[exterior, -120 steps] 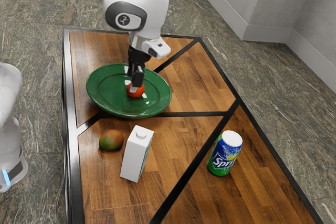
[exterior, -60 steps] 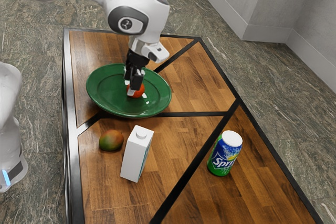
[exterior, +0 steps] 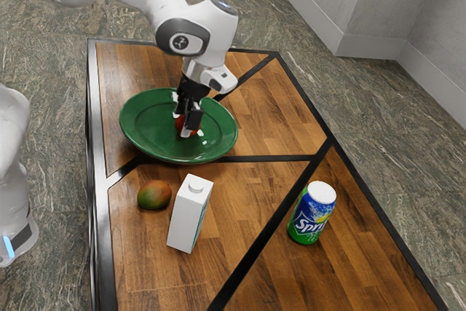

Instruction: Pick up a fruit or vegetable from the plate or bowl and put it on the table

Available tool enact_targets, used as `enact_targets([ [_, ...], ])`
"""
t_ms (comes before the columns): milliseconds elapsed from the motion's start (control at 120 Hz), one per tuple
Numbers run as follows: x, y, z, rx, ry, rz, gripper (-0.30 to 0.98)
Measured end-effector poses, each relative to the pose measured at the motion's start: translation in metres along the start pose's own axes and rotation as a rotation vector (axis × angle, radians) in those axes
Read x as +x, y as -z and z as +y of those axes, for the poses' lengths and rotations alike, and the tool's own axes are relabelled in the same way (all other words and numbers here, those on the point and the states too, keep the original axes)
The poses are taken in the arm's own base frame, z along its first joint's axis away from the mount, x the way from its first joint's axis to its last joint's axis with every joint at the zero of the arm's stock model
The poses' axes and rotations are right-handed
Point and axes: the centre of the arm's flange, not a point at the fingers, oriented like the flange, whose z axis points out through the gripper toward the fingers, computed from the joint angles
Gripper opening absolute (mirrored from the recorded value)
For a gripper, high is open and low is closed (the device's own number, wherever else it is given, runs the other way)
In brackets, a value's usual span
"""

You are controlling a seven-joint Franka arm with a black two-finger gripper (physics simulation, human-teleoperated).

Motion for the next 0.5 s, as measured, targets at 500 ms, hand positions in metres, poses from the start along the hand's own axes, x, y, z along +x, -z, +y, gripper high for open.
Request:
enact_targets([
  [500, 0.0025, -0.0001, -0.0017, 0.005, 0.004, -0.009, 0.64],
])
